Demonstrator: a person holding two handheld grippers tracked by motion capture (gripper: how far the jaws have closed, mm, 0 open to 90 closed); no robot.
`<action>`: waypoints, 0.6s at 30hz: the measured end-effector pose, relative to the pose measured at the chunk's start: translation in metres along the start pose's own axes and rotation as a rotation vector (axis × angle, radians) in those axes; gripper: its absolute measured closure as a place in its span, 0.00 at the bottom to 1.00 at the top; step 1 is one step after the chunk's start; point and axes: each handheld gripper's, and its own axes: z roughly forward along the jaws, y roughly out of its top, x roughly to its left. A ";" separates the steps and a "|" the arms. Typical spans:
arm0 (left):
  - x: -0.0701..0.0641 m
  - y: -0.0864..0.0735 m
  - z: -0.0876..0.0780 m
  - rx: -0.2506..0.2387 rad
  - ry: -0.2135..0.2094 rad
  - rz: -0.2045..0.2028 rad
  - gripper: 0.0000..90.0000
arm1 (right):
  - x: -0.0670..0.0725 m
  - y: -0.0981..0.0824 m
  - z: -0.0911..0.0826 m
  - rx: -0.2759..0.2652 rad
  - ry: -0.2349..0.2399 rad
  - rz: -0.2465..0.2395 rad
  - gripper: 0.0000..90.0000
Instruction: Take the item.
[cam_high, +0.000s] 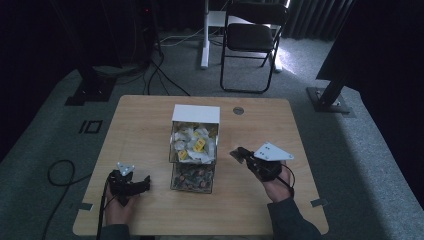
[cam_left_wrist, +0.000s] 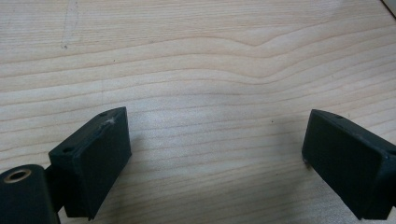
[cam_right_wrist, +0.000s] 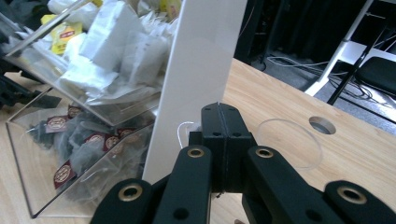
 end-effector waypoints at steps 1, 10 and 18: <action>0.000 0.000 0.000 0.001 -0.001 0.002 0.09 | -0.001 0.000 0.000 -0.003 -0.002 0.004 1.00; 0.000 0.000 0.000 0.001 0.000 0.001 0.09 | -0.008 0.003 0.003 -0.006 -0.014 0.016 1.00; 0.000 0.000 0.000 0.003 -0.001 0.001 0.09 | -0.015 0.006 0.007 -0.001 -0.023 0.028 1.00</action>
